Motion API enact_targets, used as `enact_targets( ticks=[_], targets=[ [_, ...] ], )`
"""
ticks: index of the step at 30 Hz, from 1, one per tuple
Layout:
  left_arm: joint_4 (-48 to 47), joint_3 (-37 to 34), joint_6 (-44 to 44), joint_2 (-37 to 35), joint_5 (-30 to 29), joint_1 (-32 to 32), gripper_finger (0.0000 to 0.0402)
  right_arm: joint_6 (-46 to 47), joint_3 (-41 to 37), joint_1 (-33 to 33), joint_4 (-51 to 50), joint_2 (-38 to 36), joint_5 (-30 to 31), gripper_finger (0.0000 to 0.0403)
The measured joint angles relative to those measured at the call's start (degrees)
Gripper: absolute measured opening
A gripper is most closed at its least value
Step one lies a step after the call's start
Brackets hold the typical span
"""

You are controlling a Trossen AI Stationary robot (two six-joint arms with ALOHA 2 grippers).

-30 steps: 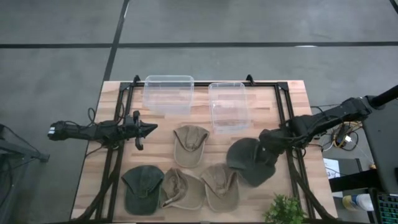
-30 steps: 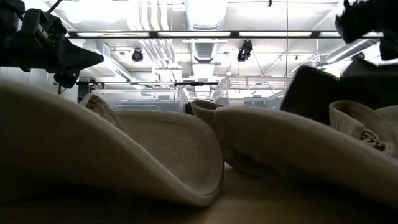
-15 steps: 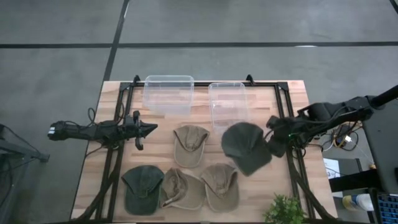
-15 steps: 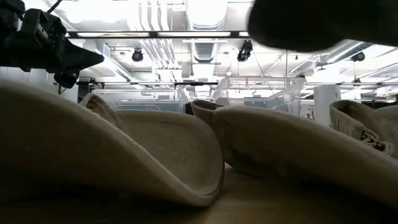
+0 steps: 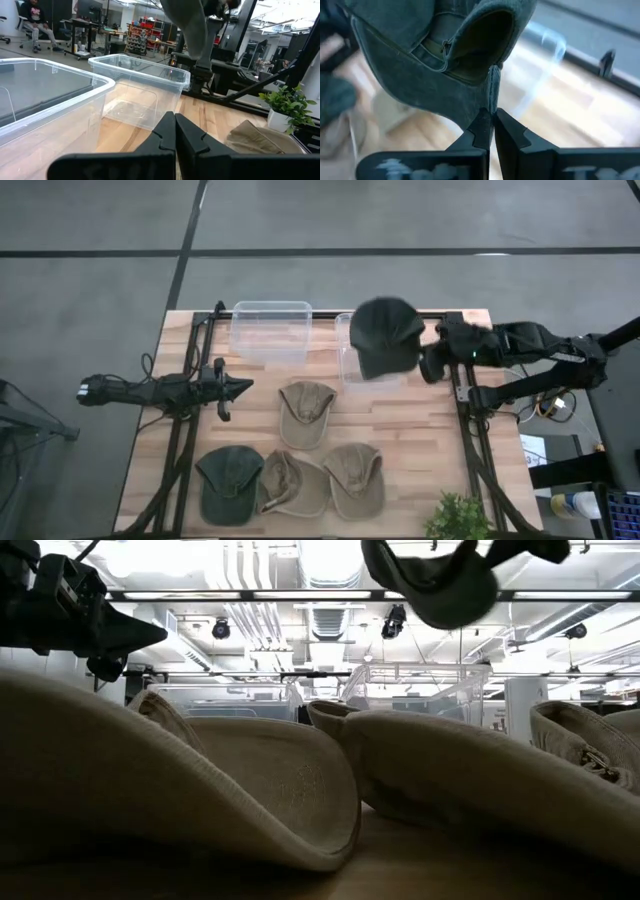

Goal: Pick & Place hat
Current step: Put the right gray cap into the right transparent bin

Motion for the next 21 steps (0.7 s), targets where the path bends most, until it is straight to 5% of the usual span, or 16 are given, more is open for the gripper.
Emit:
enact_targets(
  ticks=[11,21],
  targets=[
    [0.02,-0.01,0.00,0.00,0.02,0.00,0.0000,-7.51,0.68,-19.56,5.74,6.39,-14.55,0.0011],
    [0.00,-0.02,0.00,0.00,0.02,0.00,0.0000,-8.99,0.57,-25.07,4.09,17.13,-23.06,0.0012]
  ],
)
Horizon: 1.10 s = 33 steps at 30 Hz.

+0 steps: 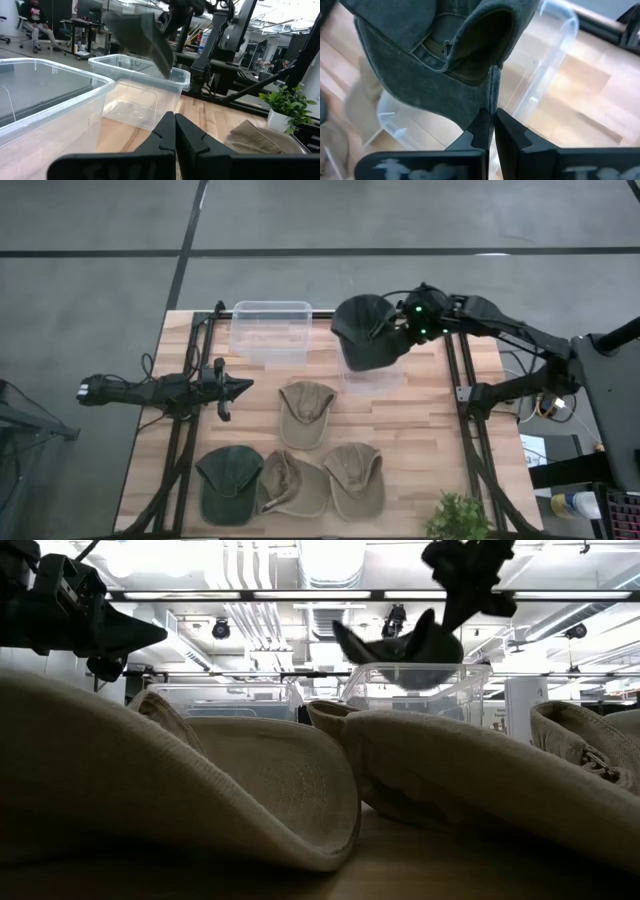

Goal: Pick & Place hat
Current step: Put the right gray cap into the right transparent bin, then put the gray cap into the right transparent bin

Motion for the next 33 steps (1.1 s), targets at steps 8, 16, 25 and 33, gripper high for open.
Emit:
enact_targets(
  ticks=[8,16,25,33],
  targets=[
    [0.00,0.00,0.02,0.00,0.00,0.00,0.0000,-0.11,-0.03,-0.86,-1.22,4.88,-0.22,0.0013],
    [0.00,0.00,0.01,0.00,-0.01,0.00,0.0000,-1.97,-0.03,-1.15,-1.10,6.70,-0.35,0.0026],
    [0.00,0.00,0.02,0.00,-0.01,0.00,0.0000,-3.45,-0.03,-1.15,-1.08,6.24,-0.36,0.0151],
    [0.00,0.00,0.00,0.00,-0.02,0.00,0.0000,-6.33,1.59,-1.10,-1.22,5.58,-1.30,0.0234]
  ],
)
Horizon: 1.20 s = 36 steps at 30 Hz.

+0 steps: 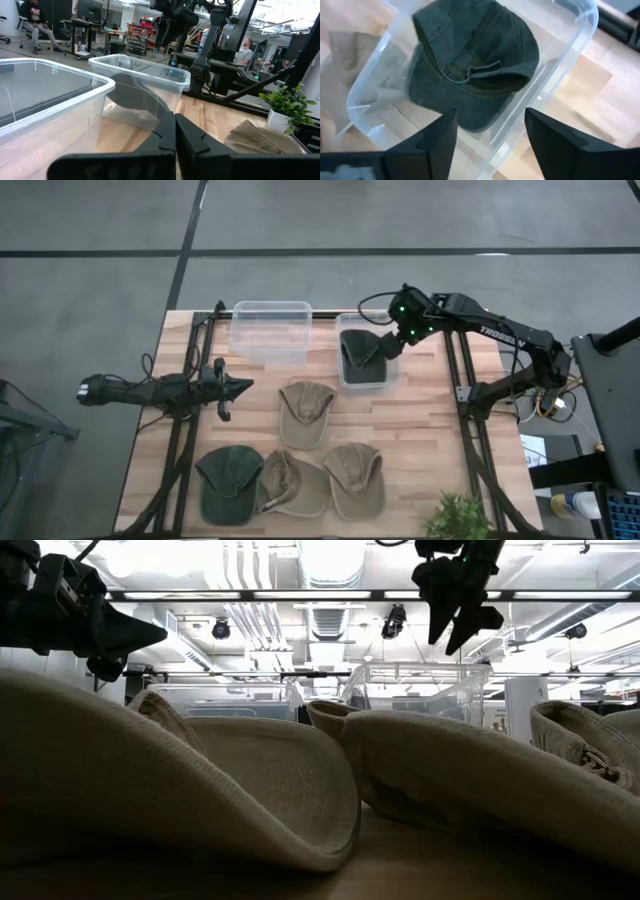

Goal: Pick & Place hat
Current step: Put the gray cap into the right transparent bin

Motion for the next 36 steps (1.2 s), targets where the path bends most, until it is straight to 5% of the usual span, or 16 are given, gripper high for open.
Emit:
enact_targets(
  ticks=[12,18,26,36],
  targets=[
    [0.00,0.00,0.02,0.00,0.01,0.01,0.0000,-6.95,0.77,2.05,0.83,-1.75,0.39,0.0235],
    [0.00,0.01,0.01,0.00,0.01,0.00,0.0000,-10.53,0.64,5.48,4.38,-6.63,0.51,0.0172],
    [0.01,0.01,0.02,0.00,0.01,0.00,0.0000,-12.85,-3.29,10.75,11.23,-15.55,0.51,0.0023],
    [0.00,0.02,0.00,0.00,0.02,0.00,0.0000,-12.73,-13.45,17.86,22.86,-25.81,0.64,0.0009]
  ],
)
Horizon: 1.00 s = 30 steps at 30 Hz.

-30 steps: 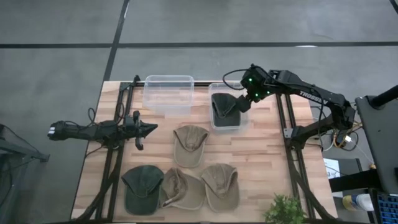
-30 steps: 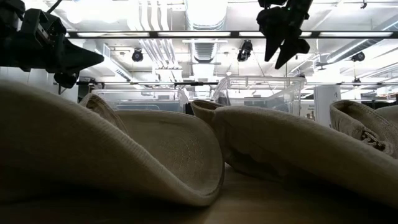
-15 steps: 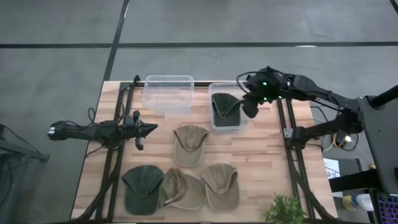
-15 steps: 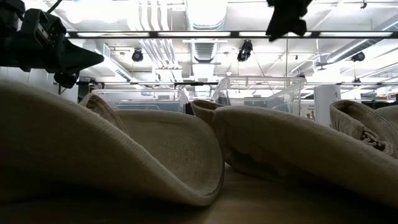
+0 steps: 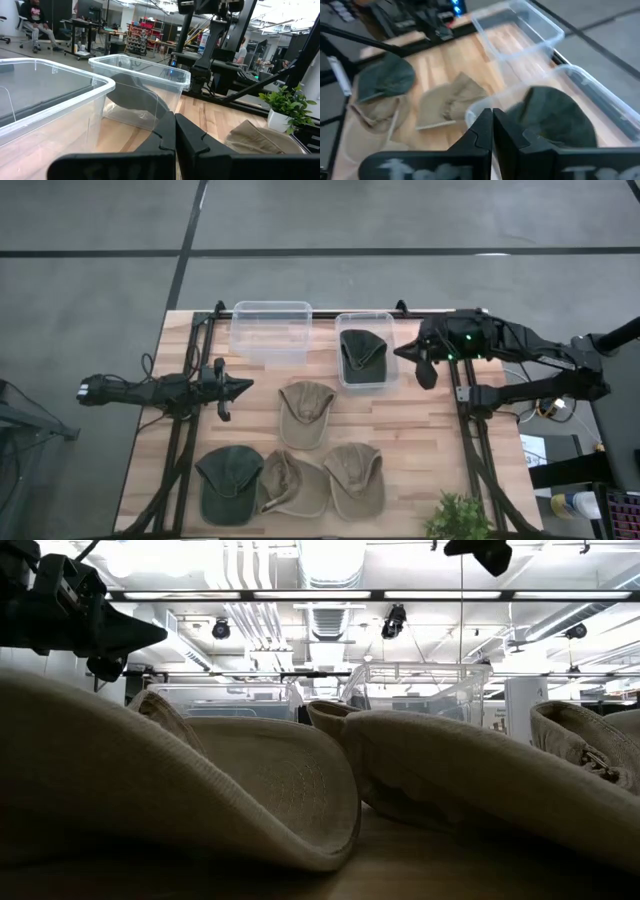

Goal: Pick & Place hat
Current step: Put the gray cap into the right transparent bin

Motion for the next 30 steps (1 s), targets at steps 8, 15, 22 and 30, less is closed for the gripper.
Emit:
enact_targets(
  ticks=[8,15,22,30],
  targets=[
    [0.02,-0.02,0.00,-0.02,-0.02,0.00,0.0000,0.64,-11.19,8.20,11.79,-6.01,-0.46,0.0008],
    [0.01,0.00,0.00,-0.01,-0.02,0.00,0.0000,-0.74,-19.58,16.18,25.47,-7.68,-0.62,0.0008],
    [0.72,-0.02,1.21,0.00,-0.02,0.00,0.0000,-7.45,-25.18,23.66,33.65,-5.76,-0.59,0.0008],
    [5.02,-0.02,-12.62,-0.04,-0.06,0.00,0.0000,-9.16,-31.90,27.46,44.14,-3.44,-0.44,0.0008]
  ],
)
